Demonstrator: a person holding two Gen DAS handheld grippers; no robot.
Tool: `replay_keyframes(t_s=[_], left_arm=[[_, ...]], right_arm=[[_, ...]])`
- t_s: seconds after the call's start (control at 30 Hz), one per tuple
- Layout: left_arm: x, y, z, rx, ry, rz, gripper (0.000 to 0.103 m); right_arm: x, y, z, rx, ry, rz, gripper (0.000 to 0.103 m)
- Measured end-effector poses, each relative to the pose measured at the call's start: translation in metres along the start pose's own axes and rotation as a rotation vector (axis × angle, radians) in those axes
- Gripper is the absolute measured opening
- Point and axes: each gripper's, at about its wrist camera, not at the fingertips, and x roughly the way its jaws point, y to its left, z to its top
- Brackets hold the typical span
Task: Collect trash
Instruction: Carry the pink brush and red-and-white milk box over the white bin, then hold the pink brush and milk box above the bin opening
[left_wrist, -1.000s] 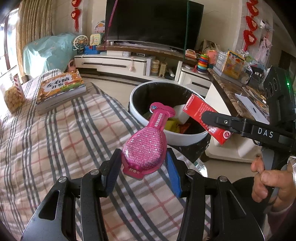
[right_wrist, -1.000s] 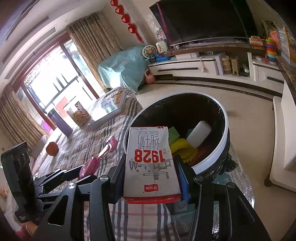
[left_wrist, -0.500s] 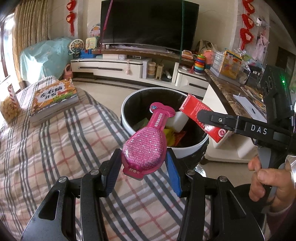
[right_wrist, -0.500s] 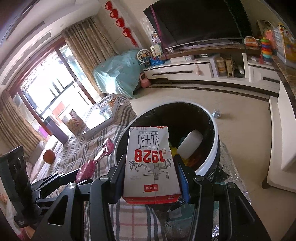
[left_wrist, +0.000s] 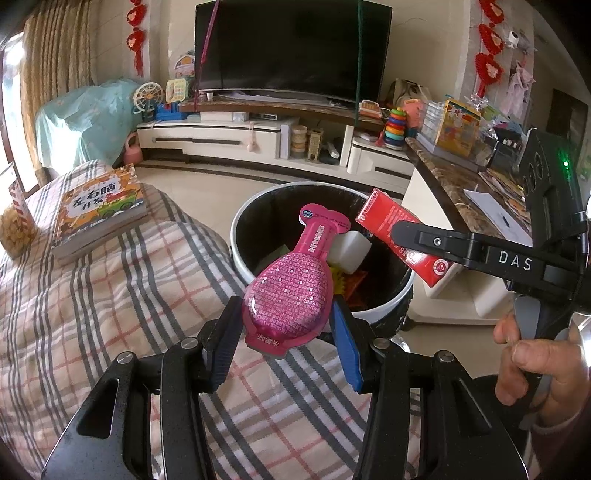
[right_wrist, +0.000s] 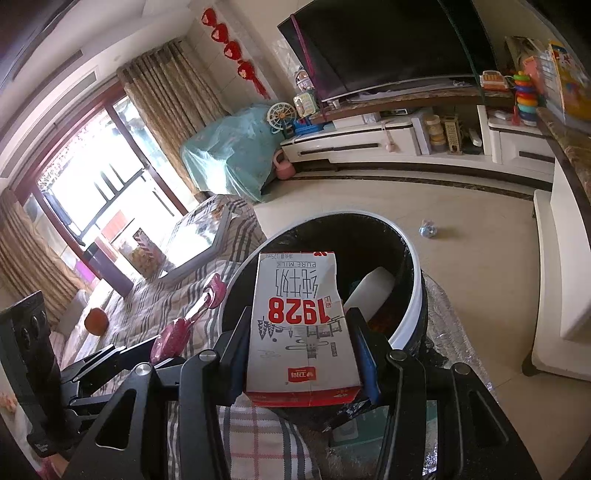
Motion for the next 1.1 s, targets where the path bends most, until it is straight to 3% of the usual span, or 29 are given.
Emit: replay_keyframes(t_s=[1.1], left_arm=[[0.002,-0.017,0.016,0.037,-0.017,0.000,0.047]], right_arm=[[-0.009,-0.001,0.009,0.003,-0.026,-0.003,0.050]])
